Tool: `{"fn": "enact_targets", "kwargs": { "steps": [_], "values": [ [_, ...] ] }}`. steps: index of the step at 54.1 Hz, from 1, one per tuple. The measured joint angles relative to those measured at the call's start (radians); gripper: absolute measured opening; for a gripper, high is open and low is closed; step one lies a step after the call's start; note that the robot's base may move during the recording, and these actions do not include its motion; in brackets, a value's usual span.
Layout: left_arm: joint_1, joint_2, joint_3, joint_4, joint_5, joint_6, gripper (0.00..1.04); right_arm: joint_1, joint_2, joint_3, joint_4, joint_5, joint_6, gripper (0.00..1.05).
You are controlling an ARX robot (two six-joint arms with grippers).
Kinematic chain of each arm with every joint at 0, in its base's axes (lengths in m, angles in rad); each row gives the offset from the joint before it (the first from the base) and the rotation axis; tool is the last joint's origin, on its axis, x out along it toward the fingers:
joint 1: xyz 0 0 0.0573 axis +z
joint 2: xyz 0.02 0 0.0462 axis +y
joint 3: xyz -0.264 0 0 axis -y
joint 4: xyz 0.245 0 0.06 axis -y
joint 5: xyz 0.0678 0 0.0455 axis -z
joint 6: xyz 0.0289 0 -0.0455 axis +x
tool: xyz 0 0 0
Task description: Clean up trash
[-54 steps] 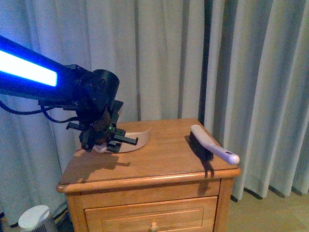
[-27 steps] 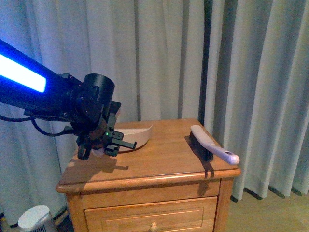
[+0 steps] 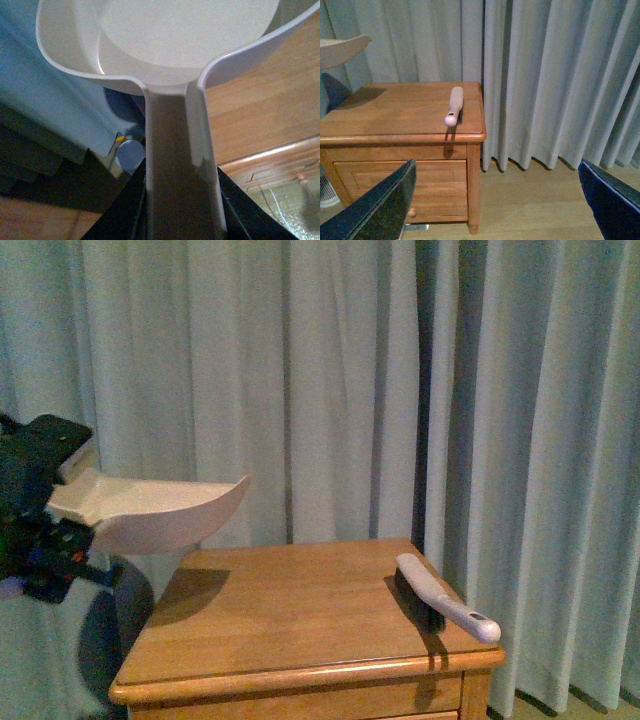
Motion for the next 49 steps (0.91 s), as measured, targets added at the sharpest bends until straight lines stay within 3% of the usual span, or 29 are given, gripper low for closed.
{"fn": "enact_targets", "kwargs": {
  "steps": [22,30,36,49],
  "values": [
    [0.096,-0.616,-0.468,-0.019,0.09,-0.007,0.29,0.0,0.0,0.0,0.0,0.0,0.0,0.98],
    [0.097,-0.81,-0.544,-0.108,0.093,-0.02,0.29,0.0,0.0,0.0,0.0,0.0,0.0,0.98],
    [0.051,-0.958,-0.592,-0.172,0.101,-0.047,0.29,0.0,0.0,0.0,0.0,0.0,0.0,0.98],
    [0.031,-1.003,-0.603,-0.176,0.101,-0.064,0.28,-0.004,0.003,0.001,-0.003,-0.018,0.009,0.98]
  ]
}}
